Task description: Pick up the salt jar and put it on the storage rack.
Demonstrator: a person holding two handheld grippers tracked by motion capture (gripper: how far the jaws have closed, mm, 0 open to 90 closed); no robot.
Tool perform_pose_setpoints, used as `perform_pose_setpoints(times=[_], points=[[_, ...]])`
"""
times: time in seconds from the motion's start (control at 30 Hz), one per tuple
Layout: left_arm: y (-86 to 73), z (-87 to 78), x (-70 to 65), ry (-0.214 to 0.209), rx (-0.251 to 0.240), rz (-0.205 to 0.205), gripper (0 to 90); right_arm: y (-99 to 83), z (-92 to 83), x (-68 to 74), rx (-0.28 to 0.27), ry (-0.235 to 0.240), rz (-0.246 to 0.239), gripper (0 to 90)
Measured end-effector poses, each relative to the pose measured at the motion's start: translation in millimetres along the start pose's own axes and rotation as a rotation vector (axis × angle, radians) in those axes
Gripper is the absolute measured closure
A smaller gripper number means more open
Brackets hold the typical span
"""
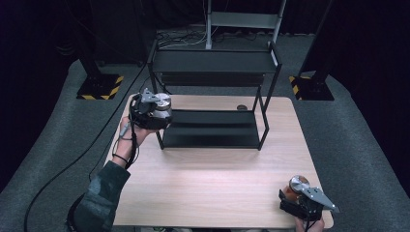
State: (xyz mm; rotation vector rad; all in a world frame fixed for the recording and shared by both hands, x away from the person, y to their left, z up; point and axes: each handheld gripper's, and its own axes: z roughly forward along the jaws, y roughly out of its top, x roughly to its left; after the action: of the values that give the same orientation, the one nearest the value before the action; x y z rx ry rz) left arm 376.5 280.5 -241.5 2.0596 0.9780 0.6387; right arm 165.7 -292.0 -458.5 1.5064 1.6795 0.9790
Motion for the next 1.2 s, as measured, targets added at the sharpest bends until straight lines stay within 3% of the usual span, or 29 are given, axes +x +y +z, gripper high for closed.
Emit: perform_pose_setpoints(times=[1.2], points=[[51.9,-2.9,3.2,0.020,0.005,0.037,30.6,0.8,0.4,-0.6,0.004,0.002,0.004,0.0]])
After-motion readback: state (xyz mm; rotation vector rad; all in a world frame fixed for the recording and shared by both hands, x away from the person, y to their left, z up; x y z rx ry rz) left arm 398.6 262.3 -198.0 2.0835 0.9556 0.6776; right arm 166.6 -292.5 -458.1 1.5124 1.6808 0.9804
